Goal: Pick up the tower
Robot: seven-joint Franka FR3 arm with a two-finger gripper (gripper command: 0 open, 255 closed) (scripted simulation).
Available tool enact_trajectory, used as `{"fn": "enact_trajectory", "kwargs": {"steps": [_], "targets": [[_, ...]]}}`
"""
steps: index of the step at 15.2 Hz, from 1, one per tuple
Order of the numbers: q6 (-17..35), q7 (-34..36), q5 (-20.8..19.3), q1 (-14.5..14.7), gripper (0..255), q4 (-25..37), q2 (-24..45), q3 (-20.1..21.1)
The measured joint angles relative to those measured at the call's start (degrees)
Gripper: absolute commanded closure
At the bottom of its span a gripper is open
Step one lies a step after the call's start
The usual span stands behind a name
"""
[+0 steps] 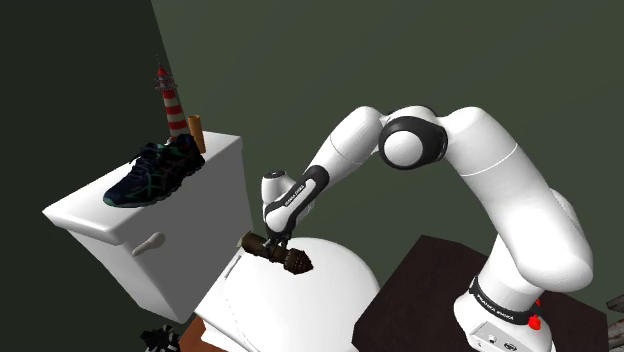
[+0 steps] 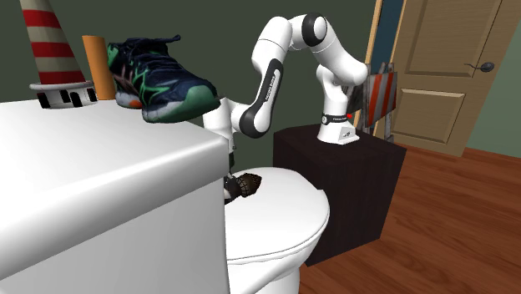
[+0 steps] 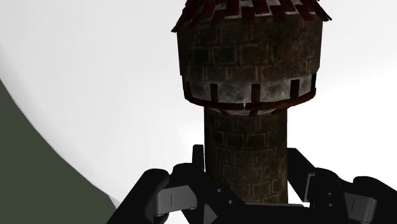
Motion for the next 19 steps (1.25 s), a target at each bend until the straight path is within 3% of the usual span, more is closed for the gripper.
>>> {"fn": "enact_trajectory", "kwargs": {"steps": [19], "targets": [[-6.25, 0.49, 0.38, -0.42, 255, -2.63, -8.83, 0.48]]}}
